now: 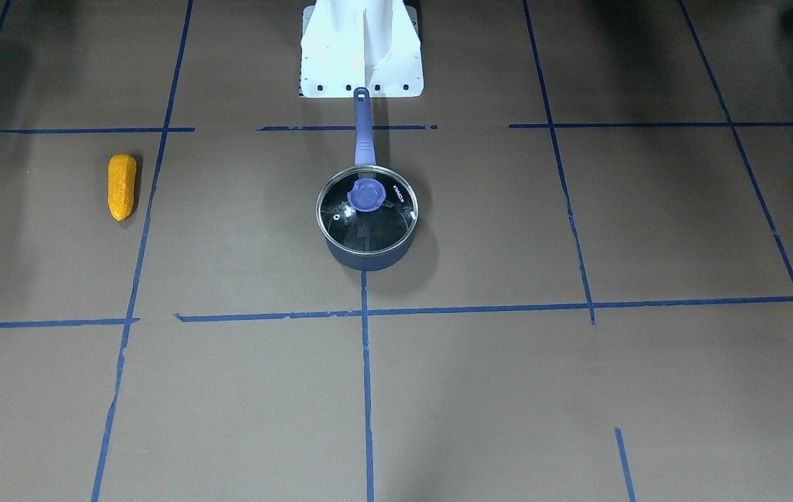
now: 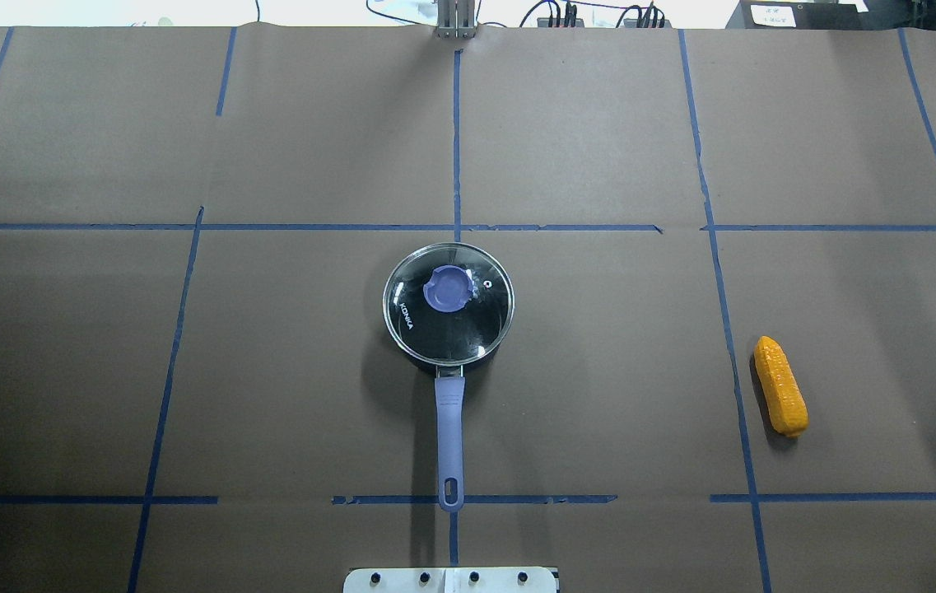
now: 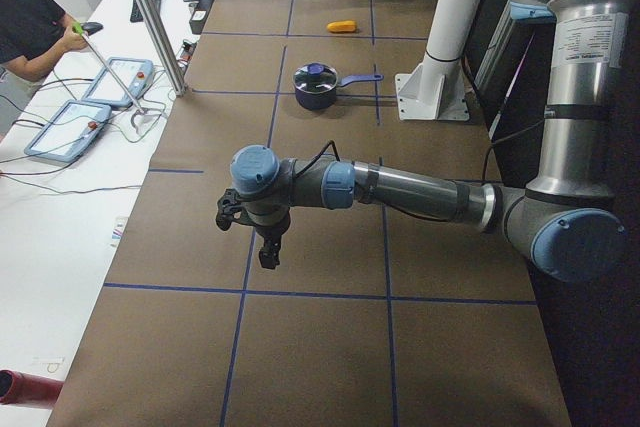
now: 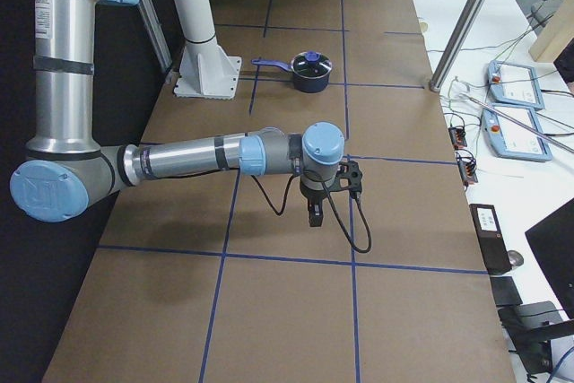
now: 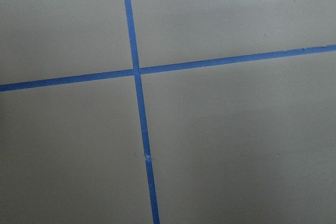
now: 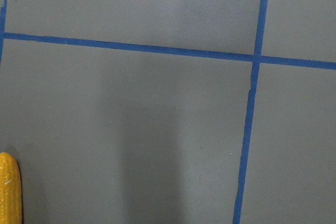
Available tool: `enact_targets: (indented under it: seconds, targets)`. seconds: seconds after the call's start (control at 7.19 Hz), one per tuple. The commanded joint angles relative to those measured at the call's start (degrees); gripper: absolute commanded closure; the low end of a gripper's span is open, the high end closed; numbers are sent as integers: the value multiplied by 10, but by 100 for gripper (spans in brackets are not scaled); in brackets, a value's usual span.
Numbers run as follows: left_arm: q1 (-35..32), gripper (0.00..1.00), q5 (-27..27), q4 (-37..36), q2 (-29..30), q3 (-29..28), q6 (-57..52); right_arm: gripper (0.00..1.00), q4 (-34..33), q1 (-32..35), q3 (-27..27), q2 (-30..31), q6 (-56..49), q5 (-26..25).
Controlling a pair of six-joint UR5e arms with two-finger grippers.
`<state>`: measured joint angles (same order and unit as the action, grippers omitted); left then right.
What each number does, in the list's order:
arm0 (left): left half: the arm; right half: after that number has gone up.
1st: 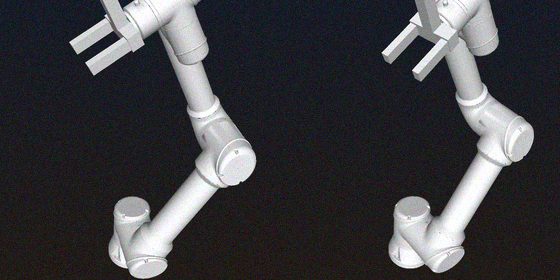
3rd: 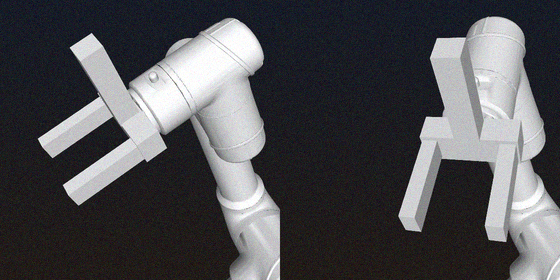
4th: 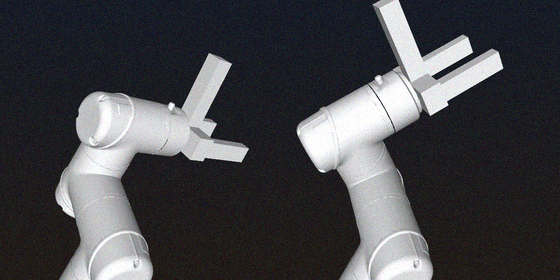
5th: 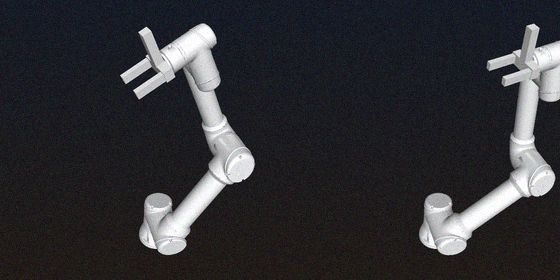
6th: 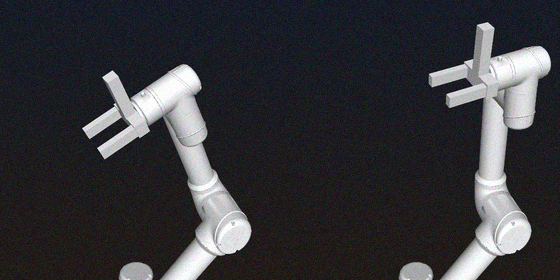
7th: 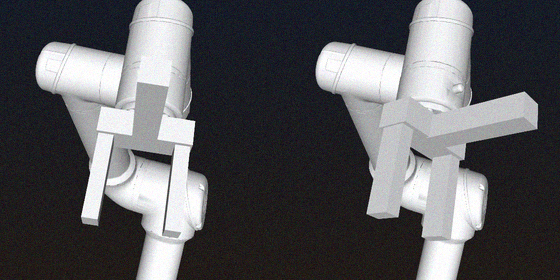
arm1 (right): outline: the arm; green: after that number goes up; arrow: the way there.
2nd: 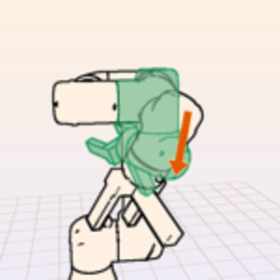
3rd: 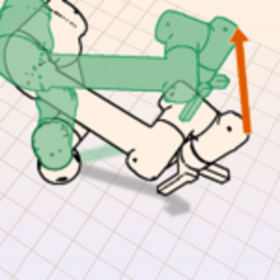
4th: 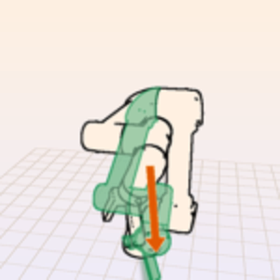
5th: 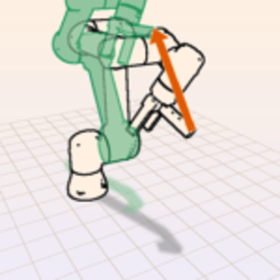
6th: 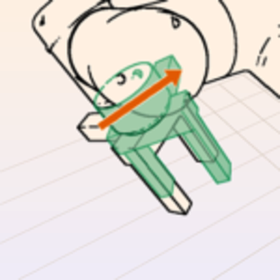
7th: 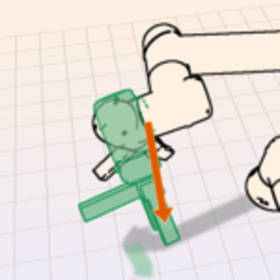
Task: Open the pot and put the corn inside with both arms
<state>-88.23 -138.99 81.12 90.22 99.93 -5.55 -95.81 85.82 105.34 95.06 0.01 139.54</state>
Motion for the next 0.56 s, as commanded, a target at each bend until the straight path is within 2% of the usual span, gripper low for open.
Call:
enact_targets:
  seconds: [0.0,0.42]
  targets:
    - [0,0,-1,2,-5,3,-4,0,0,0,0,-1,-3,0]
    - [2,0,0,3,-16,41,-2,0,1,0,0,-1,-4,0]
